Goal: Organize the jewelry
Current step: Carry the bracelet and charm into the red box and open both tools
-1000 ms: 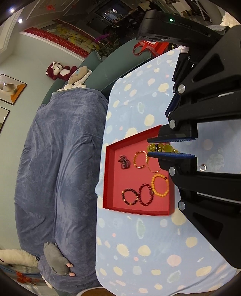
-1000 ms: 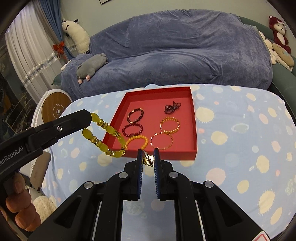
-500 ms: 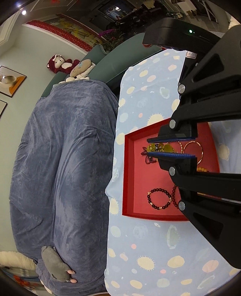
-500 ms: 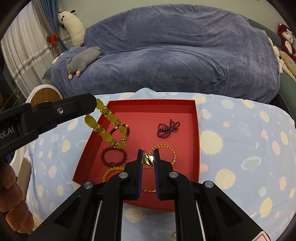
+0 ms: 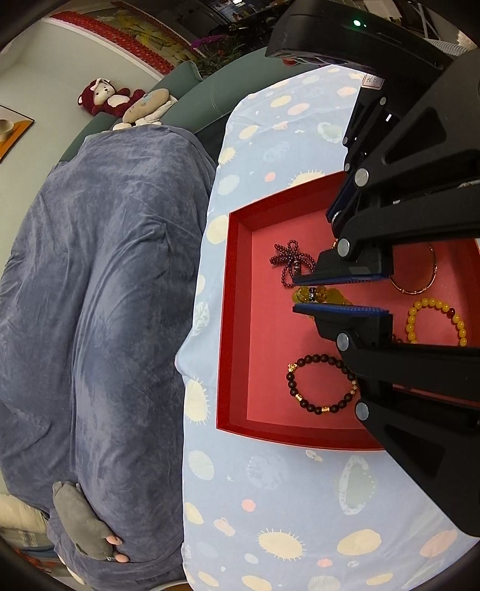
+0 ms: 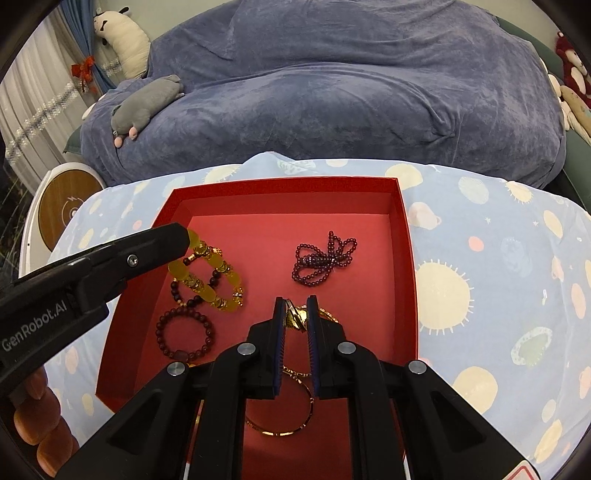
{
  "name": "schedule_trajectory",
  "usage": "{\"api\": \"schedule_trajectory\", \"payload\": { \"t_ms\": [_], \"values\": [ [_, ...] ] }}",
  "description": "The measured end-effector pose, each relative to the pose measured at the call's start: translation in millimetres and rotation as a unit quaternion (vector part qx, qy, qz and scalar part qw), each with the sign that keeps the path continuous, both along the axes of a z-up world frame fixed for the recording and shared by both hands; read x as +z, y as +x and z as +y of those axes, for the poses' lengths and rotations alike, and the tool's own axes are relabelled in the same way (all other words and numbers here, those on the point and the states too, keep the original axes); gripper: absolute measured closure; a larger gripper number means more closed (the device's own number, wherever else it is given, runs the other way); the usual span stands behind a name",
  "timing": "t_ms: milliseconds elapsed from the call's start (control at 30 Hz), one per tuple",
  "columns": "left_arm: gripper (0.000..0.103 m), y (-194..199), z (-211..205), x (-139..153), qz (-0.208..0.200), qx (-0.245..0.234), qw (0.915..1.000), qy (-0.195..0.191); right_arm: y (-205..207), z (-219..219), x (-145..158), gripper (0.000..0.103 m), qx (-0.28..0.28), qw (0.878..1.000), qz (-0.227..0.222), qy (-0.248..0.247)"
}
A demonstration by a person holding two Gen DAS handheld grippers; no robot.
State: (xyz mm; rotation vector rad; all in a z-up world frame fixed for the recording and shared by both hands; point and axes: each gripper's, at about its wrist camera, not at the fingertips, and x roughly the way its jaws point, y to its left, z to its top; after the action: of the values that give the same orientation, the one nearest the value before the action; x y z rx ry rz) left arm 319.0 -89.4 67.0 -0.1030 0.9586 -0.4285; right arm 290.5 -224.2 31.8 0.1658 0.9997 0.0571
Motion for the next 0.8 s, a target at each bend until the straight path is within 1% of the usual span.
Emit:
{"api": "schedule_trajectory", "payload": {
  "t_ms": [133, 233, 300, 333, 367, 400, 433, 467, 567, 633, 667, 800],
  "values": [
    [0.094, 3, 2, -12, 0.011, 0.005, 0.9999, 0.01, 4, -2, -9, 0.092, -0.002, 1.0, 0.008, 0.005],
    [0.094, 3, 3, -16, 0.009, 0.008, 0.9998, 0.017, 4, 1, -10, 0.091, -0.002, 1.0, 0.006, -0.002],
    [0.093, 1, 2, -17, 0.002, 0.011, 0.9996, 0.028, 3, 2, -11, 0.084, -0.004, 1.0, 0.005, -0.006],
    [0.092, 0, 1, -17, -0.001, 0.011, 0.9994, 0.033, 2, 3, -11, 0.077, -0.005, 1.0, 0.004, -0.006],
    [0.09, -1, 1, -17, -0.001, 0.01, 0.9993, 0.037, 1, 4, -11, 0.073, -0.006, 1.0, 0.003, -0.007],
    [0.081, -1, 1, -17, 0.0, 0.013, 0.9991, 0.04, -1, 4, -10, 0.066, -0.008, 1.0, 0.0, -0.009],
    [0.071, -1, 1, -17, -0.001, 0.017, 0.9989, 0.043, -3, 5, -8, 0.062, -0.01, 1.0, -0.004, -0.013],
    [0.068, -3, 2, -16, -0.005, 0.022, 0.9988, 0.044, -3, 6, -7, 0.061, -0.01, 1.0, -0.007, -0.017],
    [0.066, -6, 2, -14, -0.01, 0.027, 0.9982, 0.052, -7, 6, -2, 0.058, -0.012, 1.0, -0.011, -0.02],
    [0.06, -9, 3, -12, -0.015, 0.032, 0.9976, 0.06, -10, 5, 2, 0.053, -0.017, 0.999, -0.015, -0.025],
    [0.059, -11, 3, -11, -0.019, 0.036, 0.9973, 0.062, -12, 4, 4, 0.052, -0.02, 0.999, -0.018, -0.025],
    [0.058, -18, 10, -3, -0.025, 0.042, 0.9969, 0.061, -19, -2, 14, 0.052, -0.027, 0.999, -0.026, -0.024]
  ]
}}
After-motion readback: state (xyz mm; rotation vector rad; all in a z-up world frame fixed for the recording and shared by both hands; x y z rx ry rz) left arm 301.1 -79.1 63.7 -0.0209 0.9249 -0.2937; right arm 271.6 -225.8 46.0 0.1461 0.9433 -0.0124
